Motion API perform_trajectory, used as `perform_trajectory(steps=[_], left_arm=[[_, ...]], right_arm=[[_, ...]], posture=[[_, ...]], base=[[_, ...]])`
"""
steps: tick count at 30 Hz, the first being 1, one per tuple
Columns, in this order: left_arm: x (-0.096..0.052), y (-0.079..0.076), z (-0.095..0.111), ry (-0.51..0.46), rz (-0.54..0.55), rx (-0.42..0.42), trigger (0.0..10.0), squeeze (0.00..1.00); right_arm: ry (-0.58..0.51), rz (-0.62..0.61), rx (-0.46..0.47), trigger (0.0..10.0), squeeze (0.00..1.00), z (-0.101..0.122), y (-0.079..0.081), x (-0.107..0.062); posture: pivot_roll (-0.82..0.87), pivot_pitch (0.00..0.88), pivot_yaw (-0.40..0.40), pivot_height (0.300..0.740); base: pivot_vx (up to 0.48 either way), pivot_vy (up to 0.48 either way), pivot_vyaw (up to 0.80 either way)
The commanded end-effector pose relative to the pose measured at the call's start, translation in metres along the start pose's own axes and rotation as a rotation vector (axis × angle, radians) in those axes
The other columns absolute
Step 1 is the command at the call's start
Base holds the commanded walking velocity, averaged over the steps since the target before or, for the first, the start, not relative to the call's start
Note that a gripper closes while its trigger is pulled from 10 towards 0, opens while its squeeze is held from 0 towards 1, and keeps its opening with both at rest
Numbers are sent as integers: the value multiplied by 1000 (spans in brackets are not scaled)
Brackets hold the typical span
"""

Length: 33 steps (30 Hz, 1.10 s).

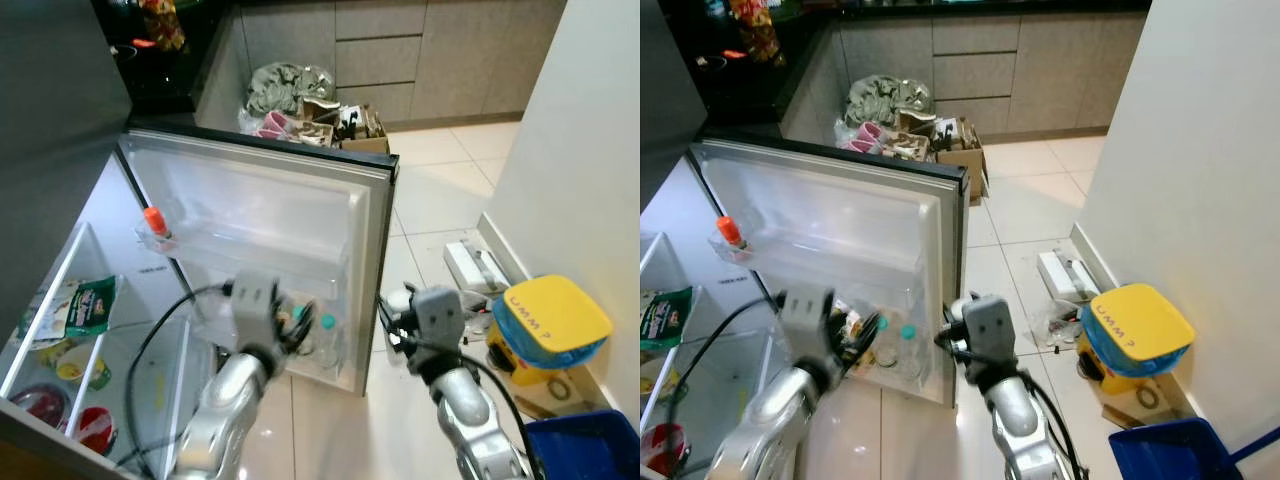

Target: Restocking fridge

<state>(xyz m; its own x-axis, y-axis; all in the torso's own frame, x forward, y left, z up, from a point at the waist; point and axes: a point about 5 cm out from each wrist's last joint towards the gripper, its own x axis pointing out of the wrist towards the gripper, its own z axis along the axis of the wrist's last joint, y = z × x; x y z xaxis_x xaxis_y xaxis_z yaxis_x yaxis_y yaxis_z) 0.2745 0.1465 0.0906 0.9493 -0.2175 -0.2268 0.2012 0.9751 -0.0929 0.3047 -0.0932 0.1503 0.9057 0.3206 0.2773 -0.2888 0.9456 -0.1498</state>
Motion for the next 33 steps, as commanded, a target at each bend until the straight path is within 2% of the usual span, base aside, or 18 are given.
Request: perform_trajectory(steps=[1,3,4,8,10,13,16,22,26,33], left_arm=[[-4,7,-3,12,36,37,10000,0],[-14,11,-15,53,73,41,10000,0],[-14,11,-15,53,73,41,10000,0],[-21,17,-28,96,110,53,10000,0],[-22,17,-29,97,110,55,10000,0],[-22,16,-28,93,113,59,10000,0],[-20,16,-23,83,117,64,10000,0],[-18,11,-11,43,120,67,10000,0],[-20,8,-8,31,116,76,10000,0],[-22,9,-17,62,122,97,10000,0]], right_arm=[[-49,25,15,10000,0,13,2,6],[-97,87,23,10000,0,27,6,21],[-97,87,23,10000,0,27,6,21],[-155,194,34,10000,0,44,14,44],[-164,209,36,10000,0,47,16,47],[-187,280,-37,10000,0,54,19,61],[-153,318,-77,10000,0,46,16,71],[-132,369,-102,10000,0,43,16,82],[-179,356,-65,10000,0,56,14,88],[-287,333,4,10000,0,72,17,84]], posture=[[-72,98,65,740],[-69,97,65,740],[-69,97,65,740],[-58,91,73,740],[-58,91,73,740],[-38,91,78,740],[-8,97,79,740],[41,114,70,740],[43,119,74,740],[6,118,86,740]], base=[[0,0,0],[0,0,0],[0,0,0],[0,0,0],[0,0,0],[0,0,0],[0,0,0],[0,0,0],[0,0,0],[0,0,0]])
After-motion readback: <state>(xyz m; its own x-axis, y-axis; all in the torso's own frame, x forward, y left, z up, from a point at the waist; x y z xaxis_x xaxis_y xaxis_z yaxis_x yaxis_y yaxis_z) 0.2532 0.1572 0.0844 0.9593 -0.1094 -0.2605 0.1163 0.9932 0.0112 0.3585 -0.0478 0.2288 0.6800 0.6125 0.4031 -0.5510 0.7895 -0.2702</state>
